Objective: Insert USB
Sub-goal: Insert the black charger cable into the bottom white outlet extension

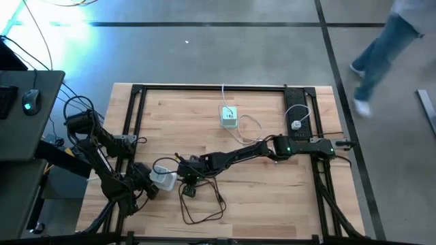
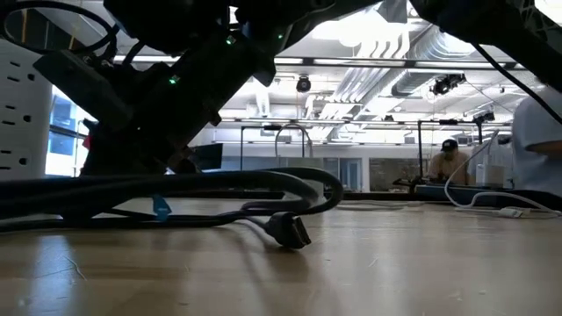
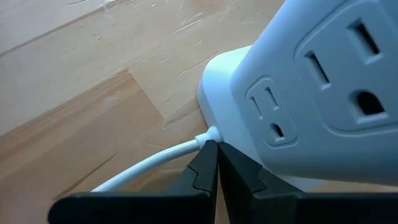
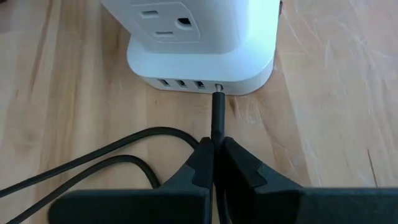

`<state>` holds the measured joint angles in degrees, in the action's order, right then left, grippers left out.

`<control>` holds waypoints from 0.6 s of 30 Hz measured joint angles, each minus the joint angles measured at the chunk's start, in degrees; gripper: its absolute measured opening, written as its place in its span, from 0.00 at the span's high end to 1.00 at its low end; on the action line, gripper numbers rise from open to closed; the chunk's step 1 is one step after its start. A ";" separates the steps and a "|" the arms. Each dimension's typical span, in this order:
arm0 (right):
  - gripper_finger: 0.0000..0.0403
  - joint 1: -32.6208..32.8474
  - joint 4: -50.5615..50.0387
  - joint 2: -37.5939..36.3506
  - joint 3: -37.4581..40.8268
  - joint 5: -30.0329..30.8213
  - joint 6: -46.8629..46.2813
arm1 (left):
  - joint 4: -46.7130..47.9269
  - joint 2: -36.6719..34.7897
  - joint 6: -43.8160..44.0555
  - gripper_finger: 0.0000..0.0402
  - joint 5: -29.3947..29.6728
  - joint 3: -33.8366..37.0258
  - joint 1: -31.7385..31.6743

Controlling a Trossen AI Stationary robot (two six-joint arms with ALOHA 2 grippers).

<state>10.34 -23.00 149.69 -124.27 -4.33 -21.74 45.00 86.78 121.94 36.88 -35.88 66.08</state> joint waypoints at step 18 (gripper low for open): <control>1.00 -0.01 -0.68 0.00 -0.61 1.10 0.99 | -0.11 0.02 -1.37 1.00 0.36 -0.07 -0.07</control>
<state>10.33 -23.67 149.69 -124.88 -3.23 -20.75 44.90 86.80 120.57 37.24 -35.94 66.02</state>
